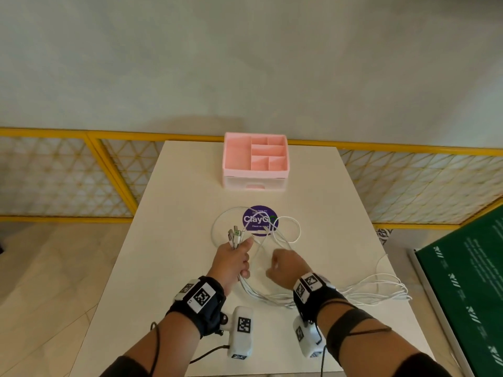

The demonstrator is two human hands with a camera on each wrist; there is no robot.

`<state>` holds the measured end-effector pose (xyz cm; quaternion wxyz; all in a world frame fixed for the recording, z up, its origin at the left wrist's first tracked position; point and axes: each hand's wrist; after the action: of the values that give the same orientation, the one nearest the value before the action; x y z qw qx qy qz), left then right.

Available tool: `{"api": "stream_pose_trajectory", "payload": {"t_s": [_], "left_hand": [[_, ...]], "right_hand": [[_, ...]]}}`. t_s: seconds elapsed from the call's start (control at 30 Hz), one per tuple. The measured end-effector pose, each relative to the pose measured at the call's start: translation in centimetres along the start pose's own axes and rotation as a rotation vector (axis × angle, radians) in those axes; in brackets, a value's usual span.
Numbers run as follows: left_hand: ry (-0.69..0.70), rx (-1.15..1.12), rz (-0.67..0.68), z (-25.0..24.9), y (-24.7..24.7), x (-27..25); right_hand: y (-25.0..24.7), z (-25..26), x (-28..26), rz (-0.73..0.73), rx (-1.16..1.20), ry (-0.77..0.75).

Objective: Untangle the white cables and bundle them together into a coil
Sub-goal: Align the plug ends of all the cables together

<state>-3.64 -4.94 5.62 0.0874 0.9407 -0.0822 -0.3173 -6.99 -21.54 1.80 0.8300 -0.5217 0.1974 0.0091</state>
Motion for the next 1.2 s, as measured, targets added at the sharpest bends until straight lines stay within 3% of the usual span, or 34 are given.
{"api": "stream_pose_trajectory", "payload": {"t_s": [0.1, 0.2, 0.33, 0.43, 0.63, 0.8, 0.93, 1.03, 1.2], "left_hand": [[0.024, 0.022, -0.021, -0.4, 0.9, 0.4], [0.012, -0.079, -0.036, -1.2, 1.9, 1.0], [0.008, -0.309, -0.012, -3.3, 1.8, 2.3], [0.077, -0.332, -0.053, -5.1, 1.3, 2.7], [0.204, -0.38, -0.043, -6.0, 1.2, 2.6], [0.213, -0.438, -0.084, -5.2, 0.9, 2.8], [0.216, -0.387, -0.044, -4.4, 0.4, 3.0], [0.216, -0.328, 0.033, -3.9, 0.0, 2.8], [0.232, -0.255, 0.111, -3.1, -0.1, 2.4]], "right_hand": [[-3.1, 2.4, -0.3, -0.17, 0.256, -0.102], [-5.0, 4.5, -1.1, -0.249, 0.38, -0.24], [-4.8, 4.5, -2.1, -0.189, 0.271, -0.452], [-3.8, 2.1, -2.3, -0.106, 0.192, -0.504], [-4.4, -4.4, -2.7, -0.116, 0.149, -0.25], [-6.4, -10.3, -1.5, -0.288, 0.292, 0.058], [-8.1, -13.4, 0.0, -0.403, 0.341, 0.261], [-9.5, -13.5, 0.8, -0.454, 0.432, 0.294], [-11.9, -10.6, 2.5, -0.532, 0.653, 0.2]]}}
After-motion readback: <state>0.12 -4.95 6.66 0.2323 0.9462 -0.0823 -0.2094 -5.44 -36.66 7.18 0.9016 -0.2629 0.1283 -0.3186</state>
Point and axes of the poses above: each hand's wrist, its own x-axis towards the middle knuckle, its own y-axis out of the palm, z = x × y, and after that the axes turned 3 degrees about -z, right-handed
